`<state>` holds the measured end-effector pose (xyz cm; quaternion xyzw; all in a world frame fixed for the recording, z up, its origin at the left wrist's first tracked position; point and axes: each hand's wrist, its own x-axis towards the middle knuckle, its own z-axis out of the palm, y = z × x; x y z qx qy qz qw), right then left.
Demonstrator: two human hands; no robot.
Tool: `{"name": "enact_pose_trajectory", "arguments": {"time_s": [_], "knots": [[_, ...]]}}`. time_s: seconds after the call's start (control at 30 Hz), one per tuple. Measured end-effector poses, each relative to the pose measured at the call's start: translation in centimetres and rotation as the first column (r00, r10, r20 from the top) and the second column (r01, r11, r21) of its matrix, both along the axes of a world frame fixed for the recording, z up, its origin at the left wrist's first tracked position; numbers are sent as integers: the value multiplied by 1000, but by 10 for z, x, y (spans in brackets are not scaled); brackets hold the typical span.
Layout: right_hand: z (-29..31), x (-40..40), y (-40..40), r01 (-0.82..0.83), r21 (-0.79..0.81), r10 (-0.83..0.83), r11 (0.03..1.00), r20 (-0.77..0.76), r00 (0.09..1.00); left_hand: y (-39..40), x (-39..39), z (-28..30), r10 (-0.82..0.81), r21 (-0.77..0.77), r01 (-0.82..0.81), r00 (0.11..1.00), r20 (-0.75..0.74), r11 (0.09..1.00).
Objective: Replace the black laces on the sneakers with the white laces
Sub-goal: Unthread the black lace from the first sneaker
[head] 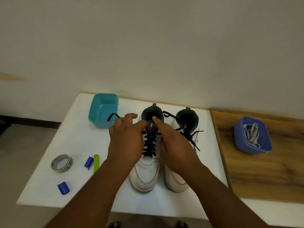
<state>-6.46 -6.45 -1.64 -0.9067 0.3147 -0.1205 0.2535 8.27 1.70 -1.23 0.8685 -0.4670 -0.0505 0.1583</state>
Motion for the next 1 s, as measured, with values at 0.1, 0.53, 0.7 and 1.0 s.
{"name": "enact_pose_trajectory", "arguments": {"time_s": [0.1, 0.53, 0.7, 1.0], "knots": [[-1, 0, -1, 20, -27, -18, 999, 58, 998, 1, 4, -2, 23, -43, -23, 1000, 10, 999], [-8, -10, -18, 68, -21, -66, 997, 79, 995, 10, 16, 2, 83, -48, -81, 996, 44, 996], [-9, -9, -20, 92, 42, -96, 995, 91, 991, 10, 14, 2, 76, -43, -76, 997, 10, 996], [-11, -8, -15, 156, -23, -147, 988, 213, 966, -3, -6, -5, -140, -96, 137, 990, -20, 986]]}}
